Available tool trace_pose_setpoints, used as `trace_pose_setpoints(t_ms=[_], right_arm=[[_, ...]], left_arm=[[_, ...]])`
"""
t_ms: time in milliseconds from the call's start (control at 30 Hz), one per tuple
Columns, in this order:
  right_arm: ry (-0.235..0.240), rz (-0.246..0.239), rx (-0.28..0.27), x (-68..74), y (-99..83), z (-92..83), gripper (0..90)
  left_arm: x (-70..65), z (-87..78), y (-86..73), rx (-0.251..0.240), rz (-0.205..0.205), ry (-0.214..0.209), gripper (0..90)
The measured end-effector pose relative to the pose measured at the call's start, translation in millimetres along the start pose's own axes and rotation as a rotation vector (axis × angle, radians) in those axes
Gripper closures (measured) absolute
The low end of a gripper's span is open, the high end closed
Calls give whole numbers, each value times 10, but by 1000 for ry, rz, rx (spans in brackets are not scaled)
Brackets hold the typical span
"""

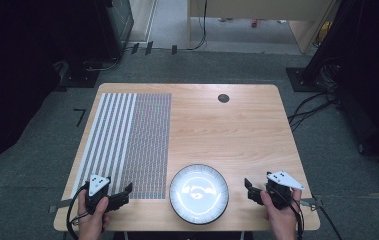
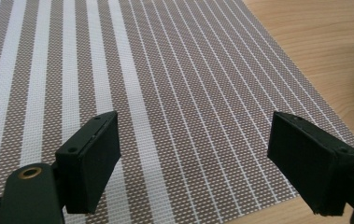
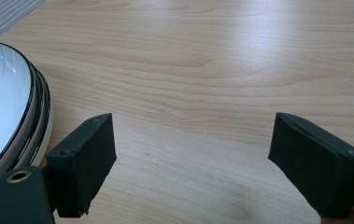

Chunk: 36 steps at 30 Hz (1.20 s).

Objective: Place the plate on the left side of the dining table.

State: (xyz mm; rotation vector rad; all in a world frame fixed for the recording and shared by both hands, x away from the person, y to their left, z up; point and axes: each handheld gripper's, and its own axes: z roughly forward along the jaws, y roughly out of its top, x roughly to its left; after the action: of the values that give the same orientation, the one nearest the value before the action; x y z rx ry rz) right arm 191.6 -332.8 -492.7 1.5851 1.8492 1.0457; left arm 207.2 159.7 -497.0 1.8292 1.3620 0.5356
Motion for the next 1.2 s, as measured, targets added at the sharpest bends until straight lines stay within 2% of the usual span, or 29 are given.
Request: trace_pose_setpoints(t_ms=[600, 733, 900, 1200], right_arm=[[24, -10, -8, 85, 9, -2, 143], [29, -10, -7, 107, 8, -2, 143], [30, -19, -12, 135, 11, 0, 142], [38, -26, -25, 192, 22, -6, 146]], left_arm=[[-177, 29, 7, -10, 26, -40, 171], [-240, 20, 18, -27, 37, -70, 171], [-268, 16, 24, -40, 25, -100, 171], [-358, 40, 26, -35, 40, -108, 171]])
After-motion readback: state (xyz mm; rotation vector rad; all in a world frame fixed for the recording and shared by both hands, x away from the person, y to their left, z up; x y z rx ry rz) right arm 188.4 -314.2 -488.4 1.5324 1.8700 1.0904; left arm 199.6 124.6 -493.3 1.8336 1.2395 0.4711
